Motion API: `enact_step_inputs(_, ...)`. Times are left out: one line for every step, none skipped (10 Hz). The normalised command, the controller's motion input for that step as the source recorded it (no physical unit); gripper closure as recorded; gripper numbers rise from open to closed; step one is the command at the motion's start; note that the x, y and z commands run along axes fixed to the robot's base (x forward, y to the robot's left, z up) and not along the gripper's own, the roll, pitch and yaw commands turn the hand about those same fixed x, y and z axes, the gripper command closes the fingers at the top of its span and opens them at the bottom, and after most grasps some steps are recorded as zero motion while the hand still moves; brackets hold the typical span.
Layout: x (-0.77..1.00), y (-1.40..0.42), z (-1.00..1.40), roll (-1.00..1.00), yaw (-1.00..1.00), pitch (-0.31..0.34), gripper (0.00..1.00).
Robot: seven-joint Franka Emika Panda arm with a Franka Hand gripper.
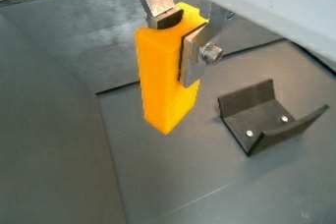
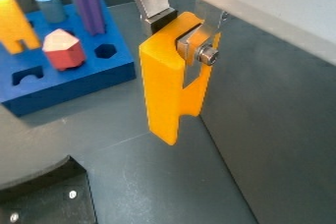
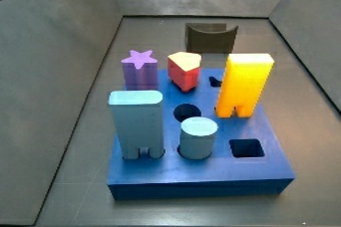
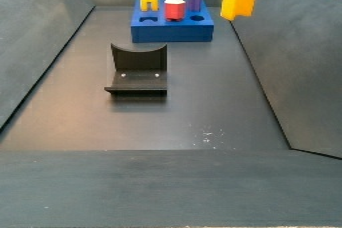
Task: Pick up the arch object. Move up. Place the arch object on the fixture. Regrasp the arch object. Rotate the arch object. Move to above the board. Insert the arch object.
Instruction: Rotate the arch object.
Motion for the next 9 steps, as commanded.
enact_step_inputs(0.0, 0.0, 0.0, -0.11, -1.0, 0.035, 1.0)
enact_step_inputs(0.0, 0.0, 0.0, -0.12, -1.0, 0.037, 1.0)
enact_step_inputs(0.0, 0.0, 0.0, -0.14, -1.0, 0.045, 1.0)
enact_step_inputs(0.0, 0.0, 0.0, -0.16, -0.91, 0.051, 1.0)
enact_step_inputs(0.01, 0.0, 0.01, -0.16, -0.6, 0.05, 1.0)
enact_step_inputs(0.01, 0.0, 0.01, -0.16, -0.4, 0.049, 1.0)
enact_step_inputs(0.01, 0.0, 0.01, -0.16, -0.26, 0.049, 1.0)
enact_step_inputs(0.0, 0.0, -1.0, -0.16, -0.17, 0.048, 1.0)
enact_step_inputs(0.01, 0.0, -1.0, -0.16, -0.09, 0.028, 1.0)
